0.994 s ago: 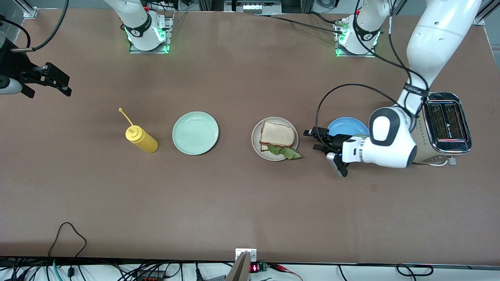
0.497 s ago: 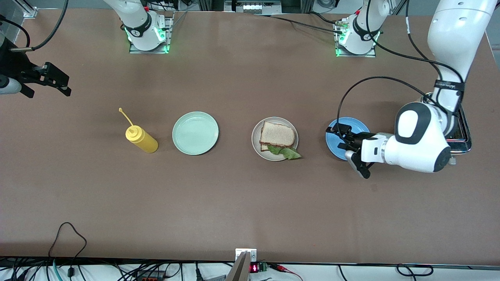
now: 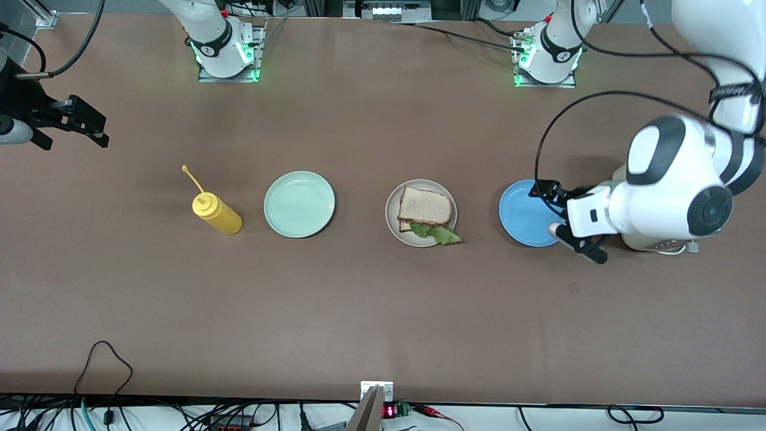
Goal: Make sandwich in beige plate with both arms
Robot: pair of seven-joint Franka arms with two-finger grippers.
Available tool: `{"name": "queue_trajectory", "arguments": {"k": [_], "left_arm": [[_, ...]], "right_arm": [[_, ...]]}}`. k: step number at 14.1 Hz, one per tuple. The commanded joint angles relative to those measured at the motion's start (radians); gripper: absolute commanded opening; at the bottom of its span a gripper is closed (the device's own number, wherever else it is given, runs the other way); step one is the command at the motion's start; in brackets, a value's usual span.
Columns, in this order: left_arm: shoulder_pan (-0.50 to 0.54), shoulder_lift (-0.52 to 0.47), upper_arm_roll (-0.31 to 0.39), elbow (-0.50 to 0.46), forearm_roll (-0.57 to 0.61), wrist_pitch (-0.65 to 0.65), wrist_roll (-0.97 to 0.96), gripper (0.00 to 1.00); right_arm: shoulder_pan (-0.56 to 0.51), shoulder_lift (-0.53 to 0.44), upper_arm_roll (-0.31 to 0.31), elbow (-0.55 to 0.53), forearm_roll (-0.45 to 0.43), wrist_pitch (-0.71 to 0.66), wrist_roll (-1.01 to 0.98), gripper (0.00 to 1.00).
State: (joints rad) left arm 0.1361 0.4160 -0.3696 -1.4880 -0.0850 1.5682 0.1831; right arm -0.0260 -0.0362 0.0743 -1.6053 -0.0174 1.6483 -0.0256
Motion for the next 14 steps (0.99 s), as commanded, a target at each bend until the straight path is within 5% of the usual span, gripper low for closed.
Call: {"name": "queue_trajectory", "arguments": {"k": [1,6,11,14], "left_arm": [[-0.035,-0.049,0.0,0.07,0.129,-0.123,-0.202,1.0],[-0.085,-0.175,0.059,0.124,0.231,-0.228,-0.241,1.0],[-0.136,-0.44,0.268,-0.119,0.117,-0.042,-0.232,1.0],[-0.158,-0.487,0.273,-0.19,0.119,-0.022,-0.224,1.0]], "right_arm": [[-0.005,-0.004,0.002,0.025,-0.001,-0.012,-0.014,1.0],[-0.003,-0.001,0.004,0.03,-0.001,-0.01,-0.022,1.0],[-0.006,0.006,0.002,0.068,0.007,-0.007,-0.014,1.0],[-0.006,0.007,0.002,0.073,0.013,-0.008,-0.014,1.0]]}}
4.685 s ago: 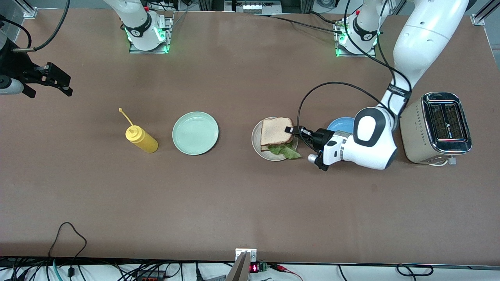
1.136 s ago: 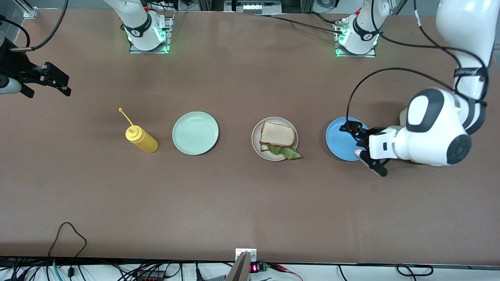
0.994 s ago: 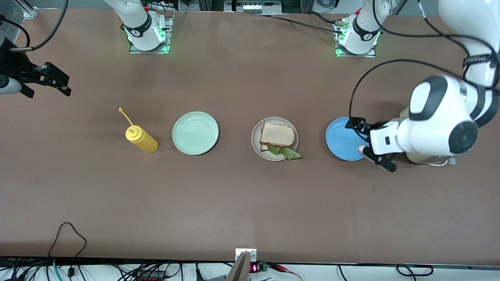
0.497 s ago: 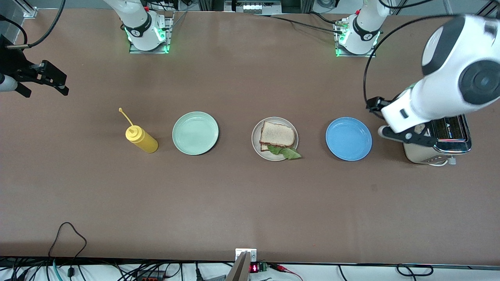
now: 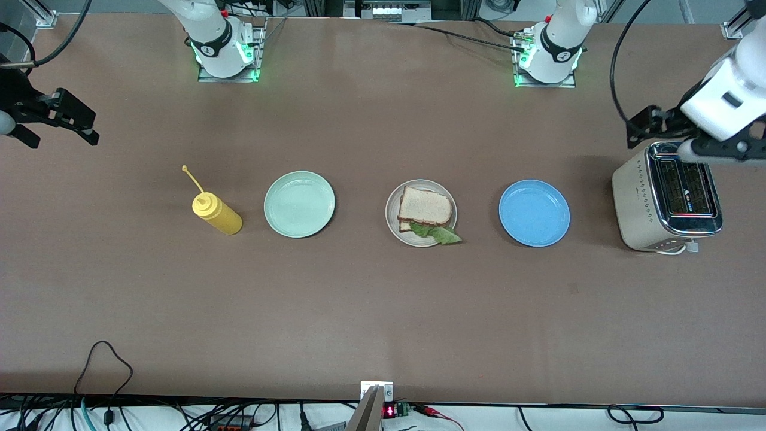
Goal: Make sandwich in beige plate with both arms
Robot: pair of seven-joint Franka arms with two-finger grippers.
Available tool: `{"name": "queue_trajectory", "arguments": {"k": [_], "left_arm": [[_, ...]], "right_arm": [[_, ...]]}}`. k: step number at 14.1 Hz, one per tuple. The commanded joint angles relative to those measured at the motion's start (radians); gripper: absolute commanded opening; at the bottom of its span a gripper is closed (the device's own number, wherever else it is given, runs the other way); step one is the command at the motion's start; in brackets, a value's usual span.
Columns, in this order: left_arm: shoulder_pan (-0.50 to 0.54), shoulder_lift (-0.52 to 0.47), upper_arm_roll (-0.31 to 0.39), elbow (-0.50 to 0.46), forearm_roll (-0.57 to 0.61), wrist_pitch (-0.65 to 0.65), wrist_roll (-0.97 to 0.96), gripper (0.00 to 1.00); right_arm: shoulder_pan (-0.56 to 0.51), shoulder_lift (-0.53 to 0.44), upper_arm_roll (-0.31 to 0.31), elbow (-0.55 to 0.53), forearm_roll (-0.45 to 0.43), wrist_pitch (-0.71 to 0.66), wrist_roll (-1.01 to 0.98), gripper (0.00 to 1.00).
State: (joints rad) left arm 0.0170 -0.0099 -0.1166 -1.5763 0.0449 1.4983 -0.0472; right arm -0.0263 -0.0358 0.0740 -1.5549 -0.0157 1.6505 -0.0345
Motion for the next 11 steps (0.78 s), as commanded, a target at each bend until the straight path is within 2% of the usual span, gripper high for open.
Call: {"name": "queue_trajectory", "arguments": {"k": [1,4,11], "left_arm": [[-0.048,-0.061,0.025,-0.111,-0.011,0.072,-0.006,1.0],[-0.089,-0.061,0.093,-0.12,-0.014,0.108,0.007,1.0],[-0.083,-0.045,0.083,-0.106,-0.008,0.05,0.037,1.0]], "right_arm": [[-0.006,0.007,0.003,0.022,0.013,-0.014,-0.005,1.0],[-0.006,0.007,0.001,0.022,0.013,-0.015,-0.005,1.0],[-0.007,0.007,0.001,0.022,0.014,-0.015,-0.005,1.0]]}}
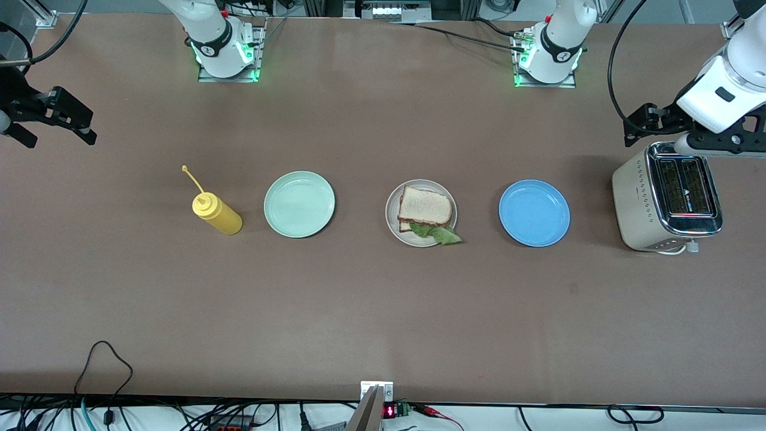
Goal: Make sandwich in beige plate with both arms
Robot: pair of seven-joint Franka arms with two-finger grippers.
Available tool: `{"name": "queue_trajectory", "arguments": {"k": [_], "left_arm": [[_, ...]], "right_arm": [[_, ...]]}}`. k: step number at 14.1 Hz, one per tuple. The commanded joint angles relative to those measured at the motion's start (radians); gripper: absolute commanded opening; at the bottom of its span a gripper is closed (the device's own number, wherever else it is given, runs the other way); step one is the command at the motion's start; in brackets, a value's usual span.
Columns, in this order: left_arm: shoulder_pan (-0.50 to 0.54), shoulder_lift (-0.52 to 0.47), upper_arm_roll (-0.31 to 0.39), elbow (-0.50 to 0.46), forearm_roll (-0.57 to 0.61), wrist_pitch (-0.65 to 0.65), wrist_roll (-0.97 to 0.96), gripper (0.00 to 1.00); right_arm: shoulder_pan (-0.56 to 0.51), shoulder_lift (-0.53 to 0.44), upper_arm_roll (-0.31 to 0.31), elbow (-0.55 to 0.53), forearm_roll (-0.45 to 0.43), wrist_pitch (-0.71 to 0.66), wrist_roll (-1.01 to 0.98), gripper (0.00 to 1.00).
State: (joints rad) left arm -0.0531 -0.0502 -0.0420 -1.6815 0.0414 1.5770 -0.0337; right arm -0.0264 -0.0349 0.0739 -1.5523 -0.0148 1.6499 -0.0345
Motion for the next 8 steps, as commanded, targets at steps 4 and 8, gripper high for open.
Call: {"name": "queue_trajectory", "arguments": {"k": [4,8], "left_arm": [[-0.019,0.012,0.008,0.026,-0.006,-0.063,0.028,1.0],[-0.024,0.018,0.008,0.028,-0.009,-0.058,0.029,1.0]], "right_arm": [[-0.007,0.006,0.001,0.02,0.013,-0.015,-0.005,1.0],[-0.007,0.006,0.001,0.02,0.013,-0.016,-0.005,1.0]]}}
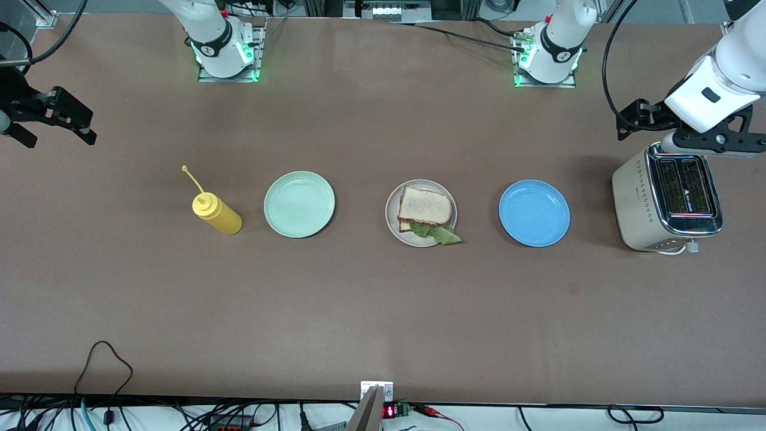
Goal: Make sandwich in beige plate with both arms
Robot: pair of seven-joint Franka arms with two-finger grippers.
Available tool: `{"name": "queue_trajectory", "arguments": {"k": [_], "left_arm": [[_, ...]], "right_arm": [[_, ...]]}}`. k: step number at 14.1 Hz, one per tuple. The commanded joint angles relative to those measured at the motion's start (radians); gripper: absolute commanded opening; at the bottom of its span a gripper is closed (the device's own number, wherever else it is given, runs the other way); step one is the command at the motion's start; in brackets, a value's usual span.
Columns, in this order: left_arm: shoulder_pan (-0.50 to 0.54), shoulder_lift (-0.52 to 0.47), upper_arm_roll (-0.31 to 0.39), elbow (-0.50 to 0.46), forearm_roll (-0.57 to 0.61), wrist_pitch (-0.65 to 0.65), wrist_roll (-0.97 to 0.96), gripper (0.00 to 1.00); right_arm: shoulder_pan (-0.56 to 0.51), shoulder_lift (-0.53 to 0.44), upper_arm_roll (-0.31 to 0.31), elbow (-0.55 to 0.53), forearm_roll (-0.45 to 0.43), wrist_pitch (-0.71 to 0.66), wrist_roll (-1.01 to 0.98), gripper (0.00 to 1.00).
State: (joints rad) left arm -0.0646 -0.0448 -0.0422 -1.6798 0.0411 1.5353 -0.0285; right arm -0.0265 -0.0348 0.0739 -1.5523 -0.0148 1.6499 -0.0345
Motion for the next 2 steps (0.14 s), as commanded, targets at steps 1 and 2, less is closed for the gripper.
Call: {"name": "queue_trajectory", "arguments": {"k": [1,2], "left_arm": [[-0.014,0.013,0.008,0.028,-0.009,-0.017,0.024,1.0],[-0.014,0.013,0.008,0.028,-0.009,-0.017,0.025,1.0]], "right_arm": [[-0.007,0.006,0.001,0.02,0.013,-0.016,-0.005,1.0],[-0.007,0.006,0.001,0.018,0.013,-0.016,-0.005,1.0]]}}
